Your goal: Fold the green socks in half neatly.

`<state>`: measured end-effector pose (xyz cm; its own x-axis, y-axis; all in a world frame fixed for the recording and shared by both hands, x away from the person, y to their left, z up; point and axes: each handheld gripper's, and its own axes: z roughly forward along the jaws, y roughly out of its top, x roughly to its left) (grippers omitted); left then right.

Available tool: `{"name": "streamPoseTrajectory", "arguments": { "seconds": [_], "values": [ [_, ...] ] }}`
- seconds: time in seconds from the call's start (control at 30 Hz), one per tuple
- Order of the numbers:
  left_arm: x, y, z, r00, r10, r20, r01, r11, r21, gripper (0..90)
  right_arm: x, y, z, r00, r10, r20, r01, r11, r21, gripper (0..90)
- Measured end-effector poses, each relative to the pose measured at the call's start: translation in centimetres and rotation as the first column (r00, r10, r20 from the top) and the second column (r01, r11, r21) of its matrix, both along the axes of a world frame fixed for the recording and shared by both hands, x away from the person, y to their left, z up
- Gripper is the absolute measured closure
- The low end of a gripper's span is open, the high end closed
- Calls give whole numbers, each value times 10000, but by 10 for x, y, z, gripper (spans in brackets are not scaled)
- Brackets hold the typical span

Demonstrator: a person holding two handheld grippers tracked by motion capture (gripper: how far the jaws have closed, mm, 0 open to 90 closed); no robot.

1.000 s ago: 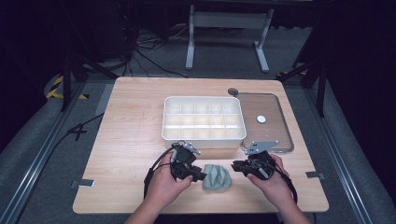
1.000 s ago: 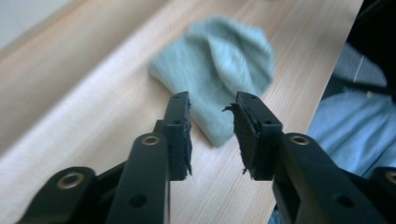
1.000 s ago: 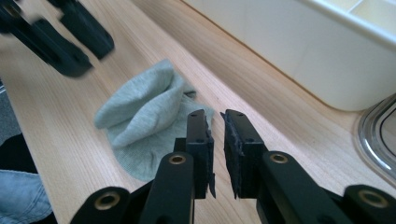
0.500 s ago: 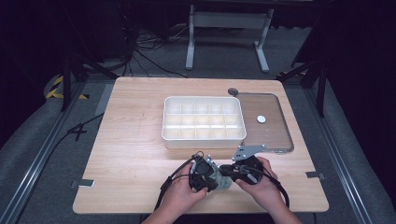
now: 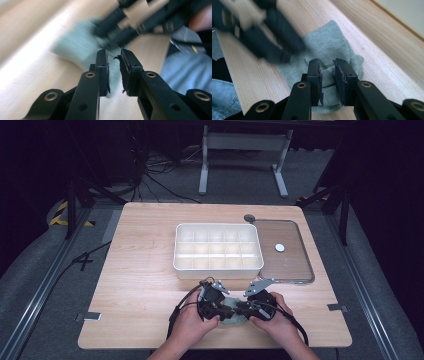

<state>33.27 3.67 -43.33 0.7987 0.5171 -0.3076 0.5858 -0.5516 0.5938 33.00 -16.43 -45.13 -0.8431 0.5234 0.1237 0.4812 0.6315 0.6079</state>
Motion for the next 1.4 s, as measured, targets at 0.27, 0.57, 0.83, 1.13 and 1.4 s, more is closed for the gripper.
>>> {"name": "streamPoseTrajectory", "arguments": {
  "seconds": [0.27, 0.57, 0.83, 1.13, 1.4],
  "values": [
    [9, -10, -10, 9962, -97, 868, -13, 9921, 1257, 795, -4, 0, -2, 9998, -12, 194, 12, 10000, -20, 745],
    [10, -15, -18, 9969, -351, 711, 215, 9826, 1843, 806, -11, -11, 17, 9989, -138, 447, 133, 9999, 106, 669],
    [10, -11, -20, 9995, -190, 263, 153, 9909, 1338, 800, -18, 9, 24, 9928, 258, 1170, -298, 9990, 327, 659],
    [11, -9, -21, 9998, -182, 89, 169, 9916, 1279, 797, -16, 1, 7, 9984, -63, 568, 112, 9962, -861, 704],
    [11, 6, -10, 9991, 10, 427, -58, 9938, 1114, 721, -15, 4, 1, 9978, 194, 627, -119, 9929, -1186, 754]
  ]
}}
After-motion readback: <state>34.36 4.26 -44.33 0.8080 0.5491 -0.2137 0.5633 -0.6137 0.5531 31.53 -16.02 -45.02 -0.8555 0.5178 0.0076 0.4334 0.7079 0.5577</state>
